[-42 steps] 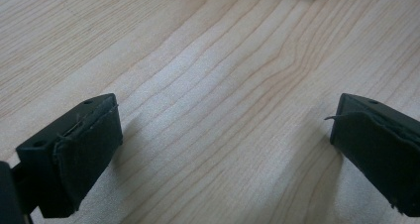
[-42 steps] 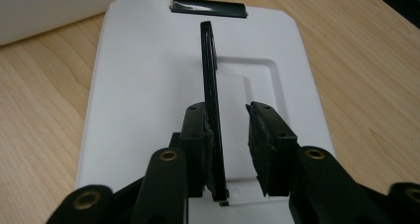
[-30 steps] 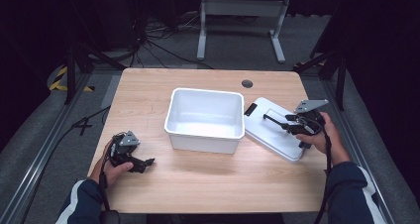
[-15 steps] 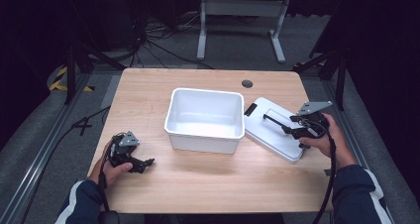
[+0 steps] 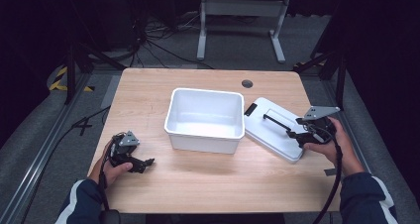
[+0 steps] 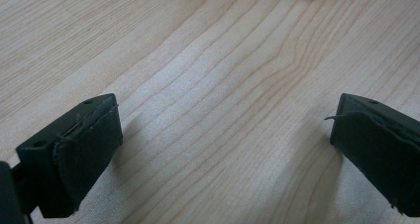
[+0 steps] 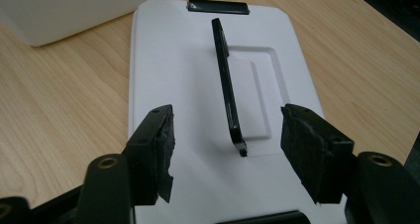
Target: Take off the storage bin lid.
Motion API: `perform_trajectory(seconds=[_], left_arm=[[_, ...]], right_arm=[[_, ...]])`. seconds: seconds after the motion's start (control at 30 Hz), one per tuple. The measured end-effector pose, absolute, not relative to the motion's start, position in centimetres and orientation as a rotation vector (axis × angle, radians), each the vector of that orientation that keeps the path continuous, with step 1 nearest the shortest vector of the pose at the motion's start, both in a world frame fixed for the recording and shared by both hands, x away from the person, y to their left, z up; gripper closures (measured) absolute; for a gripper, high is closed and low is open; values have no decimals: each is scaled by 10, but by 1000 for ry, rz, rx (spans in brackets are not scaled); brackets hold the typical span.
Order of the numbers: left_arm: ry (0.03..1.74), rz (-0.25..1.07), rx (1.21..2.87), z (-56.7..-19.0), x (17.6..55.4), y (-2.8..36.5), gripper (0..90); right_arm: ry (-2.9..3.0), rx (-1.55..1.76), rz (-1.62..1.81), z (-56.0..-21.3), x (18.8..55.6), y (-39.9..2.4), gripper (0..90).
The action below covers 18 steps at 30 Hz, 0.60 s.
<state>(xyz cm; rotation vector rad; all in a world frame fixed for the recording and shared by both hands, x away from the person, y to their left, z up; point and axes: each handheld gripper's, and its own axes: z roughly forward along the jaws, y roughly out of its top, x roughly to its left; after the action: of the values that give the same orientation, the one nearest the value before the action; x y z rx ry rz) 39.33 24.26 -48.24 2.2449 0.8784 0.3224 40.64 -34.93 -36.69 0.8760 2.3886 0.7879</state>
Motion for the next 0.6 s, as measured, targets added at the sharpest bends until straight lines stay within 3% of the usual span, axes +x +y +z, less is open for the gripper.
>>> perform_trajectory(seconds=[0.6], left_arm=[[880, 328, 2245, -482, 393, 243, 1]], right_arm=[[2323, 909, 824, -378, 368, -374, 344]])
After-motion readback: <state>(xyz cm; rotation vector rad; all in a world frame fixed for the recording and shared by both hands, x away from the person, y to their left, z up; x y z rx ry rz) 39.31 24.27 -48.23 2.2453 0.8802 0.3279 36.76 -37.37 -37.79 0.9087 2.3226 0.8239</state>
